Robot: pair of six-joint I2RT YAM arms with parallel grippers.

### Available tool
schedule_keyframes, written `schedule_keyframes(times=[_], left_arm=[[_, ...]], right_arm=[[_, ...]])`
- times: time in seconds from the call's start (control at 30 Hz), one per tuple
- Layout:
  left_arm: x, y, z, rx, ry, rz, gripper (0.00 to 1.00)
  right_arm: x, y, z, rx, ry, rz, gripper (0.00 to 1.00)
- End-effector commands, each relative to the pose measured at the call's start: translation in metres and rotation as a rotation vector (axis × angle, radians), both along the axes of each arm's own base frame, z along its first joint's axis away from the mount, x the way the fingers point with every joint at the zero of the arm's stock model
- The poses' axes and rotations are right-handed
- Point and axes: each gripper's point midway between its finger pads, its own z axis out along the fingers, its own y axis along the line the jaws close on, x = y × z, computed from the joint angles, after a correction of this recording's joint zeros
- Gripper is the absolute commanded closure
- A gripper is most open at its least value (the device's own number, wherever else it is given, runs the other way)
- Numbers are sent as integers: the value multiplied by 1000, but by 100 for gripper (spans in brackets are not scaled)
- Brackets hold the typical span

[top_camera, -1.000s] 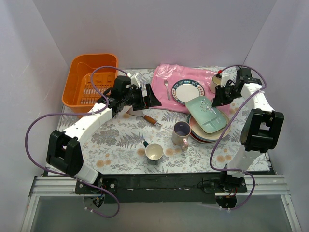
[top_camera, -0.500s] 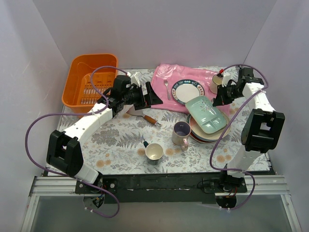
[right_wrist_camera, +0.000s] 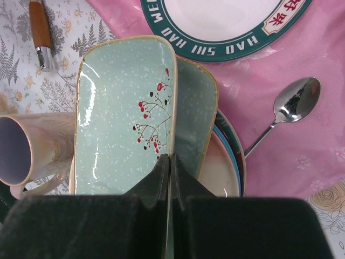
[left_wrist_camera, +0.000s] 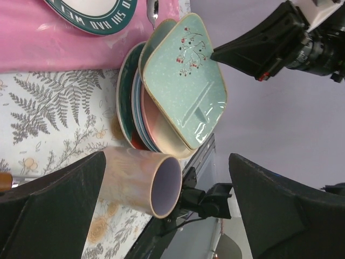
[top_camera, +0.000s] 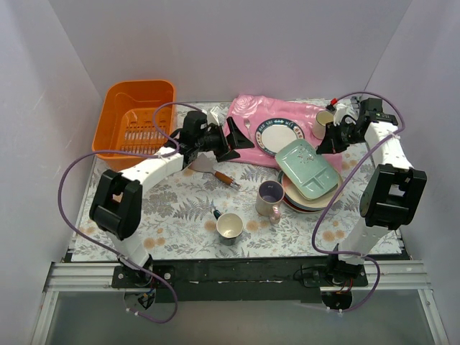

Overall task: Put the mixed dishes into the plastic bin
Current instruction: Pick up the plate at the center of the board.

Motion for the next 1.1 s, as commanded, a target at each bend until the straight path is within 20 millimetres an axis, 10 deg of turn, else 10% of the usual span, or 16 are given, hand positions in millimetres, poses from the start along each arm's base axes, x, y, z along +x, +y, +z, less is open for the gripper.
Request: schedule_keyframes(times=[0.0,0.43,1.07], left_arm=[[13,-31,12,-38,-48,-61,2],[39,-91,-48,104,-108,-198,15],[40,-126,-68,120,-142,-266,52]], right_arm=[[6,10,41,59,-122,41,99],[9,17,45,89,-186,111,99],[5,28,57,143,-244,190,99]])
